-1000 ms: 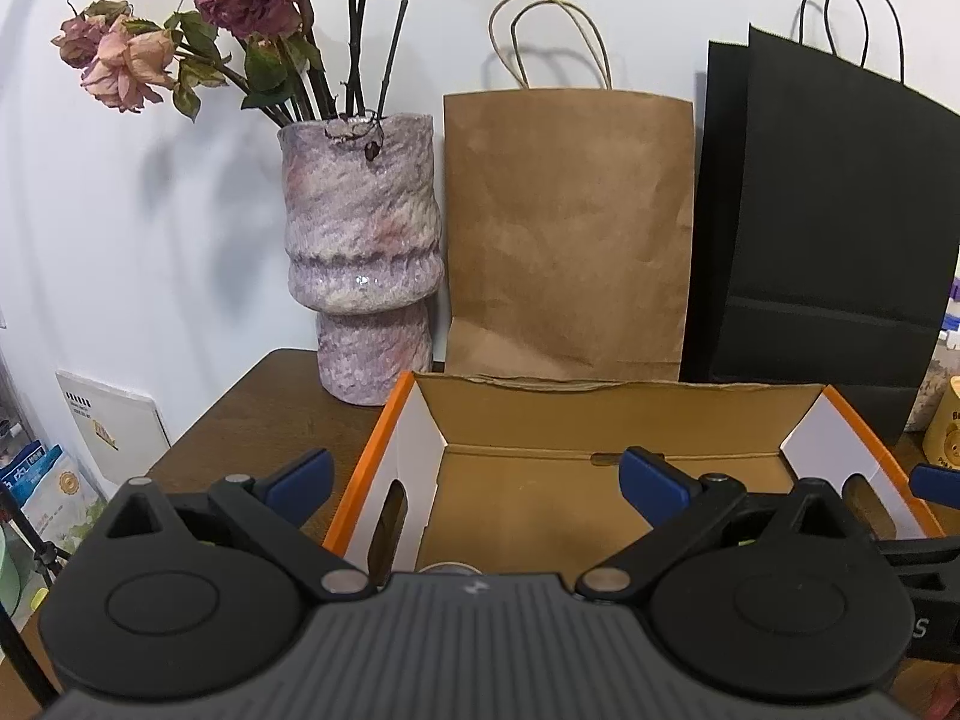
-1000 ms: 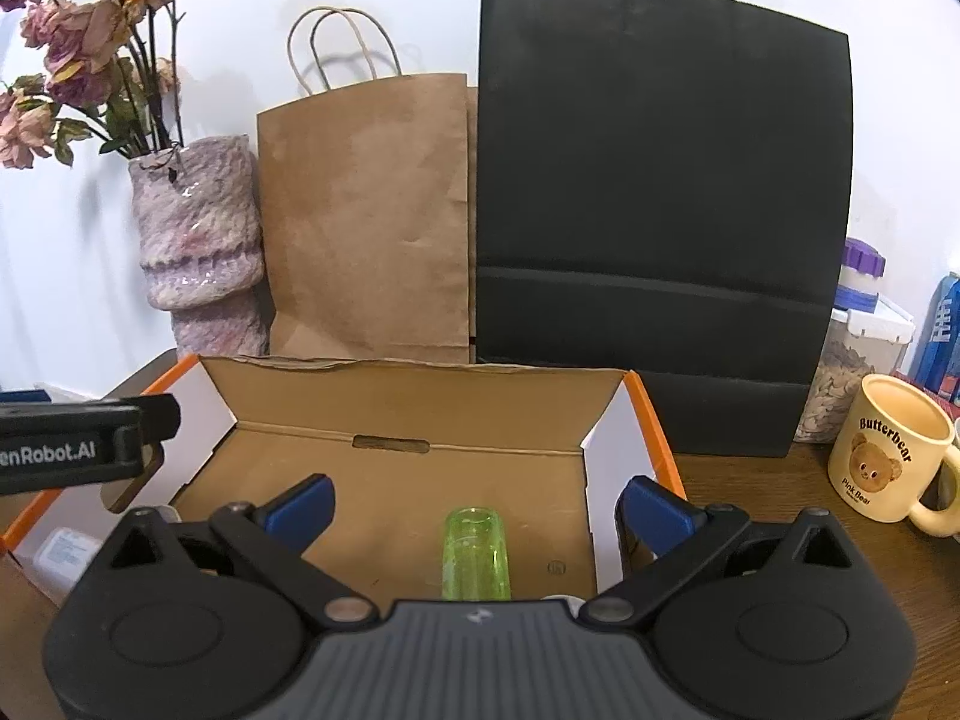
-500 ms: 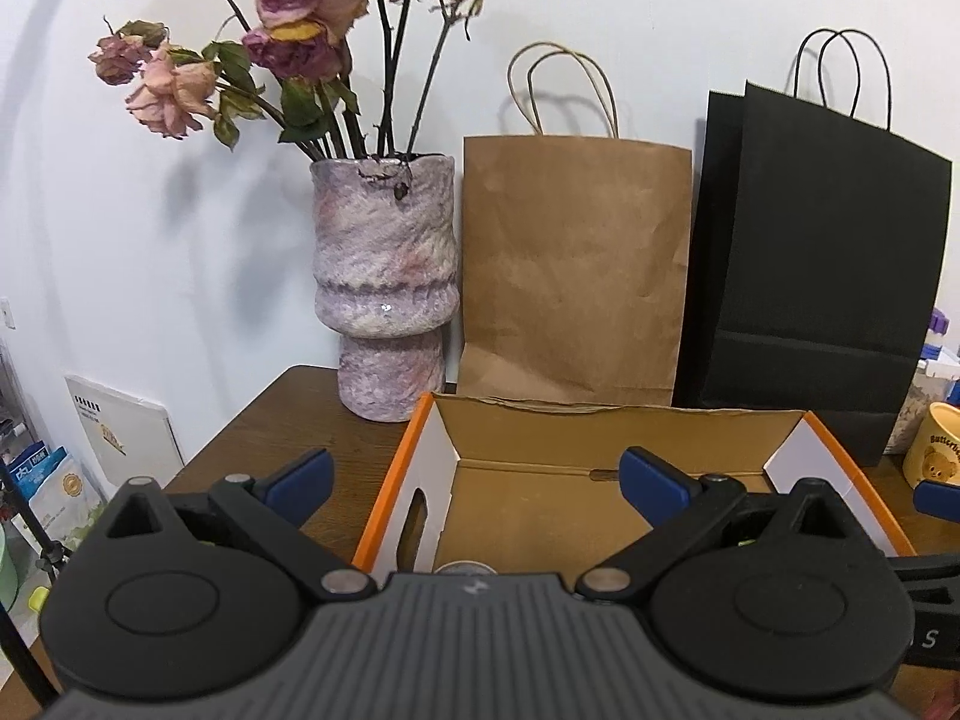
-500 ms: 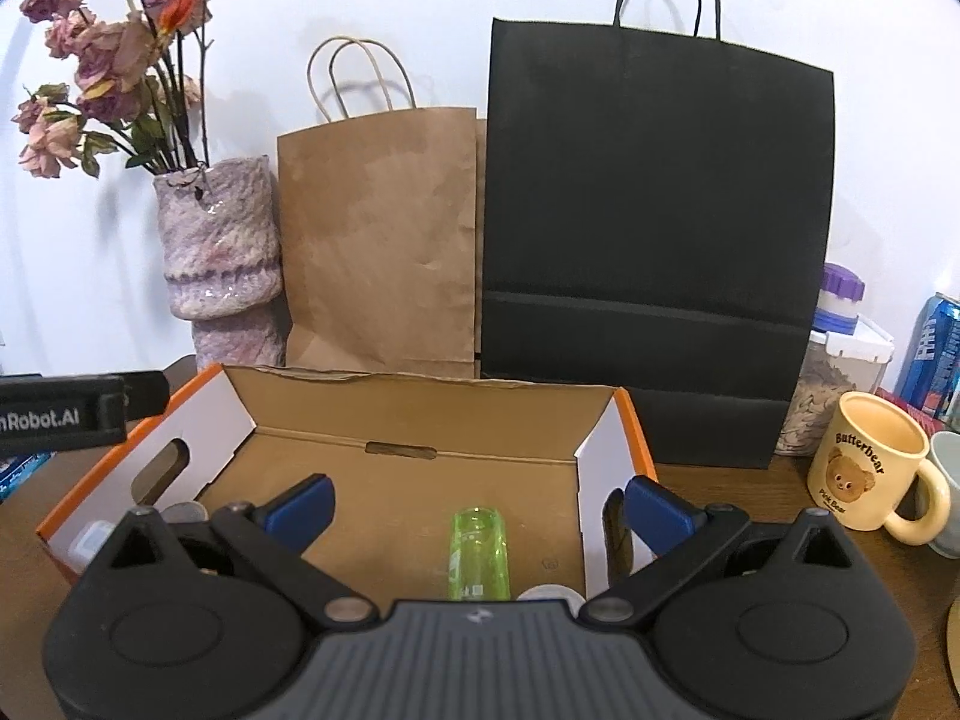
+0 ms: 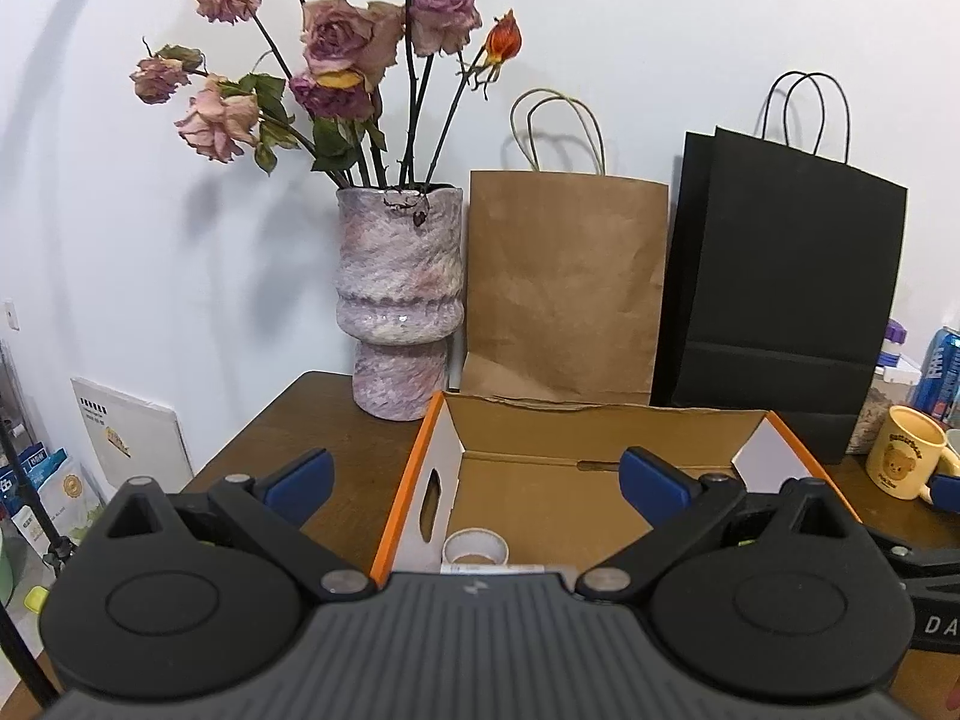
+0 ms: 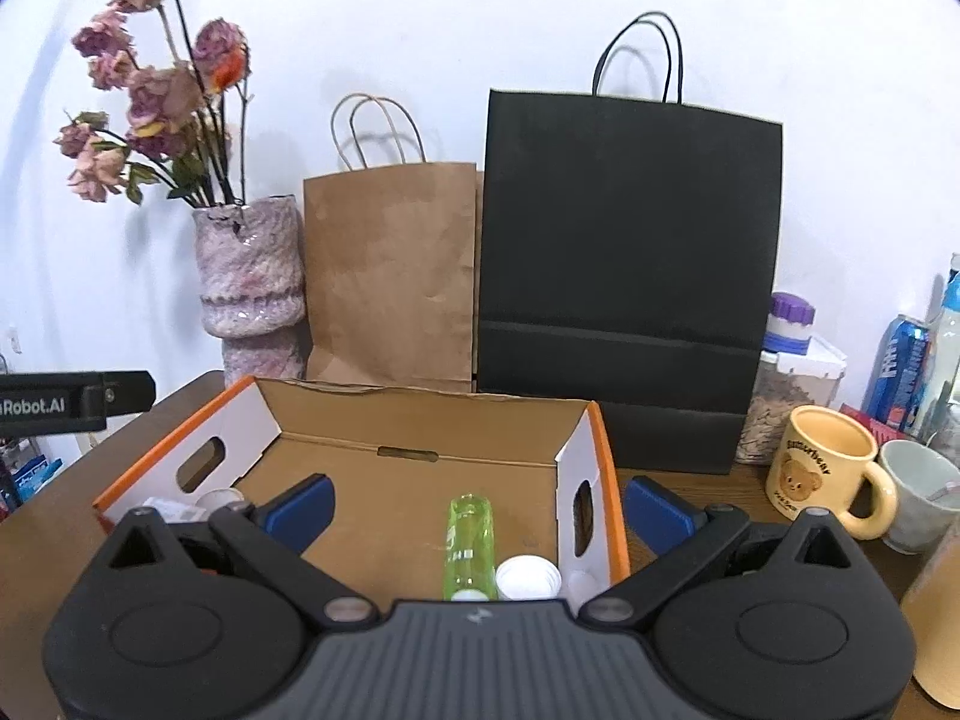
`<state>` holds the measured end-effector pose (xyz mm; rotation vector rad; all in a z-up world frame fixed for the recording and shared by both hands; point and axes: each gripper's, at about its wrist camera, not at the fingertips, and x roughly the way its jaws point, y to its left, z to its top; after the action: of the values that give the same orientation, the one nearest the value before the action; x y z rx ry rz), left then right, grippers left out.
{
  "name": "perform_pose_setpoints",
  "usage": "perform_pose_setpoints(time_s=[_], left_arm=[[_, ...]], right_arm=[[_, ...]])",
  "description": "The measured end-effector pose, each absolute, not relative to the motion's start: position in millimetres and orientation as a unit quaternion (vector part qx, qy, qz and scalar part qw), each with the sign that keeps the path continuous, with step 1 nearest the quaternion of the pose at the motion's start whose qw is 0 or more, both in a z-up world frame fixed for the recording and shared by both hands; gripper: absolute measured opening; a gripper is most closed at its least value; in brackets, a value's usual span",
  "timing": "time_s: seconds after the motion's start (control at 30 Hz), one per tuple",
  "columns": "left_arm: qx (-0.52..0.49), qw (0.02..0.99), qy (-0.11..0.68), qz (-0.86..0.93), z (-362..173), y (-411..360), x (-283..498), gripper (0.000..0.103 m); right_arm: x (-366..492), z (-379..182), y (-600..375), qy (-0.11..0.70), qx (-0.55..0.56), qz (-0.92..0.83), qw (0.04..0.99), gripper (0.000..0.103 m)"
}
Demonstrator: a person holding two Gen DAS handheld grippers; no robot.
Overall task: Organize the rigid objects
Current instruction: 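Withdraw both grippers from the box toward the remaining objects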
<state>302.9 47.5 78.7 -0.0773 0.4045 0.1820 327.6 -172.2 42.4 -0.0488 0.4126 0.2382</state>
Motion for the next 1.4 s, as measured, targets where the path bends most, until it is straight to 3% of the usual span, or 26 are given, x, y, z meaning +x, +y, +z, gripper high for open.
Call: perform_pose_setpoints(time_s=[0.7,1.4], left_arm=[[-0.034,0.976,0.201,0.081,83,51,221,0.103],[-0.02,0.974,0.219,0.063,42,57,159,0.103]], right_arm=[[239,44,-194,0.199,-0.035,0.125,0.971,0.103],[180,-6,-223,0.252,-0.012,0.104,0.962,0.103]])
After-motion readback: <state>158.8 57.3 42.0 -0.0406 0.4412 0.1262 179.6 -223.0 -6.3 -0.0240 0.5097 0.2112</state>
